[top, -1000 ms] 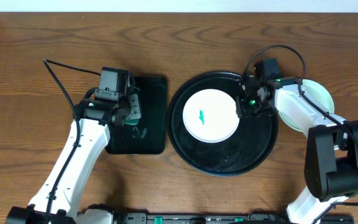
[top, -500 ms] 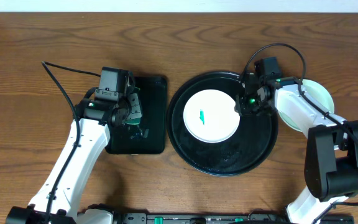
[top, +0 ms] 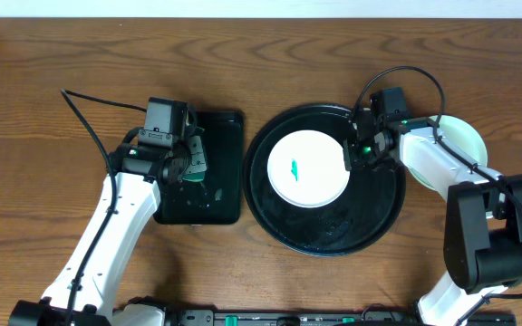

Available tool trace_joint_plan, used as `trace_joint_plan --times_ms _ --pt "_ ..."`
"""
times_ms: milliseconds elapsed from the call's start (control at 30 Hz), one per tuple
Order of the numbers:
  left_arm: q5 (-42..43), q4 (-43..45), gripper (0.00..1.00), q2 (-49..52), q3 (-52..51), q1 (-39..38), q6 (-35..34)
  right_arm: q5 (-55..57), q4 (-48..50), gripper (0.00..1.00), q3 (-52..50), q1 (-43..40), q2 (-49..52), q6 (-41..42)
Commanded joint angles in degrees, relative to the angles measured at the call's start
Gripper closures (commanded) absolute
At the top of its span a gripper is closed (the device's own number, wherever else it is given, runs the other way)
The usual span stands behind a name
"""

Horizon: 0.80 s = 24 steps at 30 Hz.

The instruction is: Clean dirty plates on tray and stack at the side

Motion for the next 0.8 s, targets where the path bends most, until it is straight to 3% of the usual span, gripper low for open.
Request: trace_joint_plan --times_ms 0,767 --pt "0.55 0.04 0.93 0.26 -0.04 0.33 -0.28 0.2 -1.46 0.99 -0.28 0.61 -2.64 2.69" --pt "0.52 -2.8 0.93 1.7 2.89 0.33 -0.07 0.26 -1.64 0.98 -3.23 4.15 -5.73 3.74"
